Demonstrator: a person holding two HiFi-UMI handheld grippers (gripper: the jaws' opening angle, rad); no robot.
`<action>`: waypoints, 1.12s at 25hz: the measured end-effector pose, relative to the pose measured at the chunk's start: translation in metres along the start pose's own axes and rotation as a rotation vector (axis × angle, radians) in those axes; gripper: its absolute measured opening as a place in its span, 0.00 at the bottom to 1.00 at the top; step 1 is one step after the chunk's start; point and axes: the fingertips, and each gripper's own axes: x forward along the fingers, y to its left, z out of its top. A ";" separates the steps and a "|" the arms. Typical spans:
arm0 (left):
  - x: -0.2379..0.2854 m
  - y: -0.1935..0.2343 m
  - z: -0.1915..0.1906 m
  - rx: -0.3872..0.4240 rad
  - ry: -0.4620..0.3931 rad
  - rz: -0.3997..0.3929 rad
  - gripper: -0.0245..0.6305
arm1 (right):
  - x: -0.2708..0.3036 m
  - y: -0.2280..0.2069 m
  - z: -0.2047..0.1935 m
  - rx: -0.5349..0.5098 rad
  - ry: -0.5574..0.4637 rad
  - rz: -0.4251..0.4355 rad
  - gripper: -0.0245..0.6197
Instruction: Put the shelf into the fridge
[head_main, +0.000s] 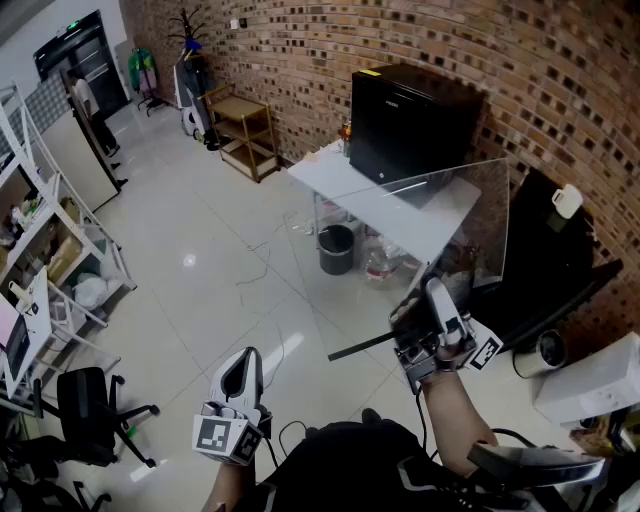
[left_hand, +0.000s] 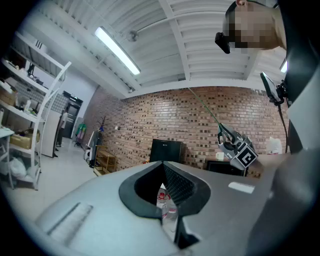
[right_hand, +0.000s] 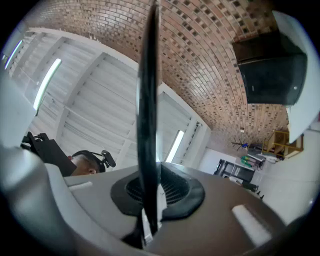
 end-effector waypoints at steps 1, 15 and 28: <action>0.002 -0.002 -0.001 0.000 0.003 -0.013 0.03 | -0.002 0.002 0.000 -0.010 -0.002 -0.005 0.06; 0.053 -0.049 -0.022 -0.007 0.078 -0.336 0.03 | -0.070 0.040 0.030 -0.231 -0.187 -0.169 0.06; 0.081 -0.146 -0.040 0.061 0.114 -0.617 0.03 | -0.153 0.069 0.079 -0.378 -0.343 -0.324 0.06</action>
